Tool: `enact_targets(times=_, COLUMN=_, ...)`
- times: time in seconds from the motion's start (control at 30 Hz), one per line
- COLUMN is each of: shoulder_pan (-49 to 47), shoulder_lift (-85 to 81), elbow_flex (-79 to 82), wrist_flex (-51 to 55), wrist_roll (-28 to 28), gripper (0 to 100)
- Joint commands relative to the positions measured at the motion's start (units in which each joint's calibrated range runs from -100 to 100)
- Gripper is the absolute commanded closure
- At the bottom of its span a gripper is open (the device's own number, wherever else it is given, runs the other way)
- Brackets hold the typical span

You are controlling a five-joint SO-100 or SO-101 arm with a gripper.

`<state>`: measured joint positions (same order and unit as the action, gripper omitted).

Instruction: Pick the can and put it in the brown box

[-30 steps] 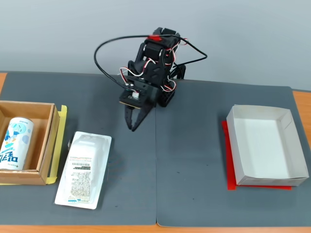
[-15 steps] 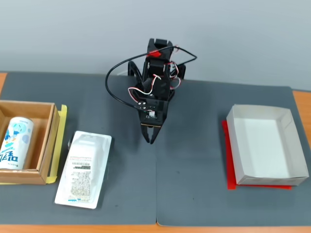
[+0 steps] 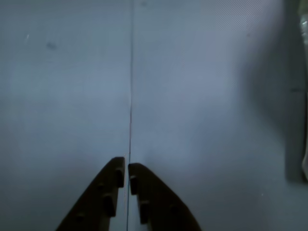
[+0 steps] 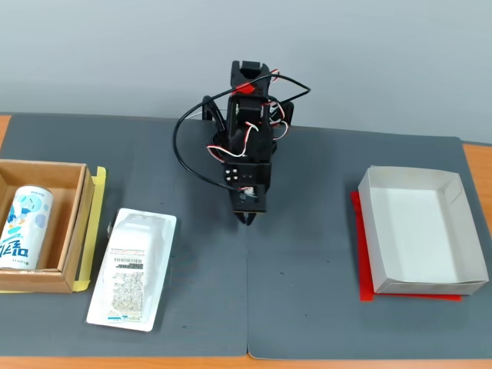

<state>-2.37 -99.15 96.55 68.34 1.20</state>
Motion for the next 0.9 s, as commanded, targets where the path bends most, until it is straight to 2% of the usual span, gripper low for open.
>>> enact_targets(times=0.0, shoulder_pan=-2.35, shoulder_lift=-0.76, elbow_flex=-4.16, wrist_flex=6.25, wrist_roll=-0.10, gripper=99)
enact_targets(times=0.87, shoulder_pan=1.31, shoulder_lift=-0.85, elbow_flex=-4.16, wrist_flex=6.34, wrist_roll=-0.10, gripper=99)
